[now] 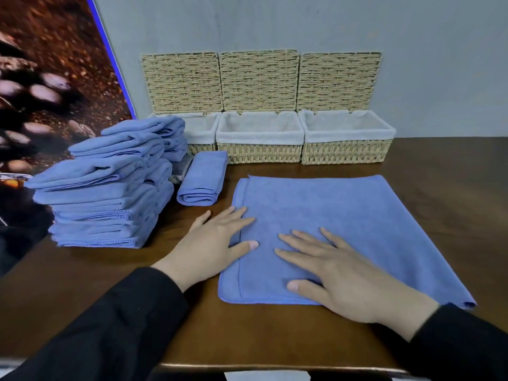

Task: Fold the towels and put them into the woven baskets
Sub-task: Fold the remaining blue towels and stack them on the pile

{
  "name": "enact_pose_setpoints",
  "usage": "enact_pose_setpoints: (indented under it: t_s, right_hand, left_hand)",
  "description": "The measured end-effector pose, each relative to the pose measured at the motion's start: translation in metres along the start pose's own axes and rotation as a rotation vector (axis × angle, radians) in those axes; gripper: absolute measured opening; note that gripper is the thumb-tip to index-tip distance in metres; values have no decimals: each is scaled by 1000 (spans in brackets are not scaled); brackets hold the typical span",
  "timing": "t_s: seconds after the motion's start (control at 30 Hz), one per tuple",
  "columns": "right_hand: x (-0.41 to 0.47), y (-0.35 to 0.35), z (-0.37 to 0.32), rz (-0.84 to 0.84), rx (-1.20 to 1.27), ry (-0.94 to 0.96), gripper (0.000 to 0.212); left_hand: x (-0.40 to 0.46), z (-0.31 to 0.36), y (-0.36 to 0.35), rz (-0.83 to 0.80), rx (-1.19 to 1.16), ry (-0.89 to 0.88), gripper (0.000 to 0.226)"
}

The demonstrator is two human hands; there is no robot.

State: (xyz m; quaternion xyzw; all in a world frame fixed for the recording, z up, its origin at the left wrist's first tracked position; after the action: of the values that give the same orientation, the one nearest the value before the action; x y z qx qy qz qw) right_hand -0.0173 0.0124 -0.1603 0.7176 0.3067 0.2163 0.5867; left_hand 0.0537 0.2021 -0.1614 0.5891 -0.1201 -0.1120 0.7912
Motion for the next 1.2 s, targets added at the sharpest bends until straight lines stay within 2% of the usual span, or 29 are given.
enact_pose_setpoints:
  t_s: [0.07, 0.13, 0.2, 0.27, 0.37, 0.5, 0.67, 0.87, 1.03, 1.2]
  right_hand:
    - [0, 6, 2, 118, 66, -6, 79]
    - [-6, 18, 1, 280, 172, 19, 68]
    - [-12, 25, -6, 345, 186, 96, 45]
    - [-14, 18, -19, 253, 147, 159, 36]
    - [-18, 5, -21, 153, 127, 129, 41]
    - [-18, 5, -24, 264, 88, 109, 31]
    - [-9, 11, -39, 377, -103, 29, 22]
    - [-8, 15, -35, 423, -133, -97, 7]
    - [-46, 23, 1, 383, -179, -259, 27]
    - [-102, 42, 44, 400, -137, -404, 24]
  left_hand:
    - [-8, 8, 19, 184, -45, -74, 46]
    - [-24, 26, 33, 306, -126, -223, 31]
    - [-43, 46, 31, 245, -191, -380, 24]
    - [-60, 58, 16, 111, -156, -456, 29]
    - [-68, 52, 7, 76, -93, -427, 38]
    - [-73, 61, 7, 129, -6, -417, 40]
    - [-69, 72, 2, 154, 5, -297, 30]
    - [-64, 72, 2, 267, 28, -210, 13]
    - [-70, 57, 12, 262, 5, -164, 23]
    - [-70, 46, 18, 252, -27, -138, 16]
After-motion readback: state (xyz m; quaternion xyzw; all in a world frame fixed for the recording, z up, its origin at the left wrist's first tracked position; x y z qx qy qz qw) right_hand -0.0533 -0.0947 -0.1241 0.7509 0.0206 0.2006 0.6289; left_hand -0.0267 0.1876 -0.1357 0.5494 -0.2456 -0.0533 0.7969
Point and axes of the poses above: each hand's wrist, its own x-axis towards the middle knuckle, its own y-axis out of the back of the hand, z = x × y, the point moved 8 cm from there along x, towards the middle knuckle, and after that the axes turned 8 degrees about y, right-handed, at the moved point
